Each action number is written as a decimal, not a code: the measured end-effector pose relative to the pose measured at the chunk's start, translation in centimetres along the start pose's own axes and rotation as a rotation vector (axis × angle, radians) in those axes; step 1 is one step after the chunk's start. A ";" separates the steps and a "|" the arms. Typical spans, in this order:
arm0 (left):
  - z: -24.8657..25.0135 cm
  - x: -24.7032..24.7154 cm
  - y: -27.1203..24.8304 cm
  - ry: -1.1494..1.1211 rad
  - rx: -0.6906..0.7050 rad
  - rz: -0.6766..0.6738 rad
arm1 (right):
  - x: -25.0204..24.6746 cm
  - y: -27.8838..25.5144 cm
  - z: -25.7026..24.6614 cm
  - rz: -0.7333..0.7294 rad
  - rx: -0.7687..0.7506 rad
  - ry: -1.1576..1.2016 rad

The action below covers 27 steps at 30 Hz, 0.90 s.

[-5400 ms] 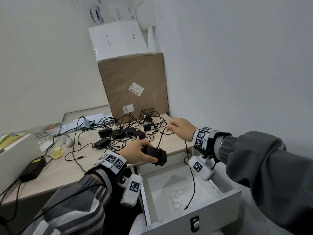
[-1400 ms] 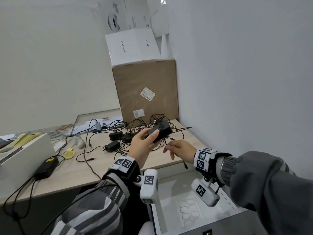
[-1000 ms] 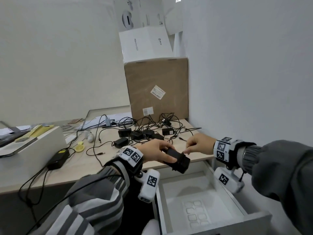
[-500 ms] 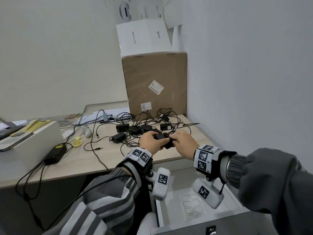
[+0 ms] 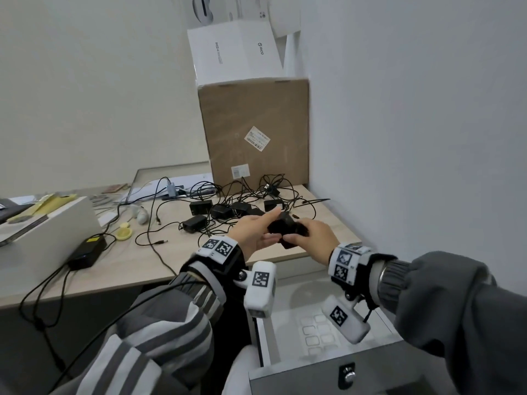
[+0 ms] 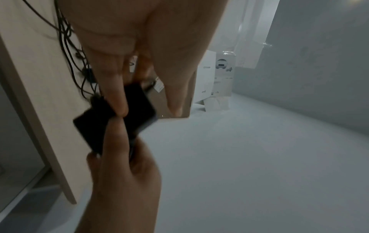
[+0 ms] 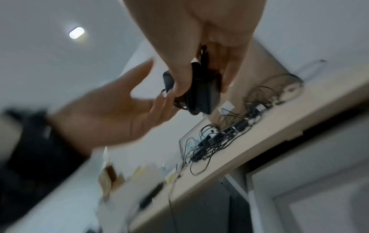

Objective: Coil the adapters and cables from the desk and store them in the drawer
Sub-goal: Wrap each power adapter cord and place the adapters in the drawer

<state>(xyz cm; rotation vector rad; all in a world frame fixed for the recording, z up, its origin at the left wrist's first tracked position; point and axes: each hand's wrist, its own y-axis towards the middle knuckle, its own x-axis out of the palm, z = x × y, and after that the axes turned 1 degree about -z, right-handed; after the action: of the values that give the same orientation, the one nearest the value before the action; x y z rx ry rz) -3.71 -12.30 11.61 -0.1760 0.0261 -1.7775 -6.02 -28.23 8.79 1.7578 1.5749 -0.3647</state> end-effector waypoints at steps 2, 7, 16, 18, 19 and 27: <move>0.2 -0.5 0.1 0.098 -0.017 -0.025 | -0.5 0.4 1.2 -0.024 0.175 0.330; -2.3 1.3 0.0 0.118 -0.130 -0.153 | -1.8 -0.7 2.3 -0.204 0.451 0.809; -7.1 5.6 1.8 -0.007 -0.184 -0.112 | -2.2 -2.4 5.4 -0.301 0.549 0.536; -8.4 5.9 2.1 0.019 -0.204 -0.096 | -2.2 -2.7 6.2 -0.373 0.574 0.421; -9.0 6.0 2.3 0.026 -0.219 -0.094 | -2.3 -2.8 6.7 -0.408 0.587 0.337; -14.0 5.0 3.9 0.198 -0.436 -0.039 | -5.4 -2.2 12.2 -0.481 0.744 -0.266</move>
<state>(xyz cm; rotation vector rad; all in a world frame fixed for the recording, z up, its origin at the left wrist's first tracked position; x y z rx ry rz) -2.75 -19.09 -2.13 -0.3134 0.5583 -1.8035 -6.09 -40.55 3.19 1.6971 1.7713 -1.5128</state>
